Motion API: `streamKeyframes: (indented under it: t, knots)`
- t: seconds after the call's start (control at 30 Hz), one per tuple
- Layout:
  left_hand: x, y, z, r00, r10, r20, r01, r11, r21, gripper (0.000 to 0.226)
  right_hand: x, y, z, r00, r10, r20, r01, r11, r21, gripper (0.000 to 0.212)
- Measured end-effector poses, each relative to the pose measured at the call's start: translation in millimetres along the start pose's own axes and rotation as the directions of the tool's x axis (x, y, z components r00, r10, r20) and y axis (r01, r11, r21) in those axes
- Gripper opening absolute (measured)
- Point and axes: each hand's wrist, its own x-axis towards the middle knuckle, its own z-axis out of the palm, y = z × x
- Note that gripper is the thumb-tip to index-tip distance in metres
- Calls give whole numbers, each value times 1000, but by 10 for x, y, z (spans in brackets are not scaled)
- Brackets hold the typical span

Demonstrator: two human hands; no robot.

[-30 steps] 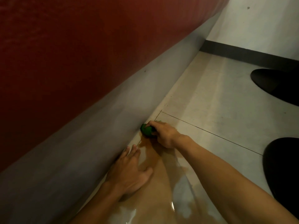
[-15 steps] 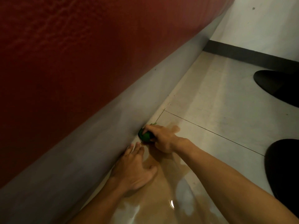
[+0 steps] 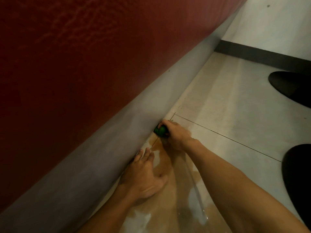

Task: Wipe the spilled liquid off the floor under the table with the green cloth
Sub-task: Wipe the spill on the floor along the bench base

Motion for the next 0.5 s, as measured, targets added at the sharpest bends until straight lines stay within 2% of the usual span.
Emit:
streamKeyframes:
  t: [0.13, 0.23, 0.33, 0.5]
  knots:
    - [10, -28, -8, 1000, 5, 27, -5, 1000, 5, 93, 118, 57, 61, 991, 102, -88, -91, 989, 116, 44]
    - [25, -17, -34, 999, 3, 44, -3, 1000, -7, 93, 64, 12, 39, 985, 121, -126, -106, 988, 116, 41]
    - [28, 2, -45, 999, -1, 51, 2, 1000, -14, 92, -86, -79, 34, 994, 72, -80, -65, 994, 89, 43]
    - [16, 21, -29, 999, -21, 39, 23, 998, -64, 86, -291, -228, 61, 994, -91, 66, 84, 992, 98, 46]
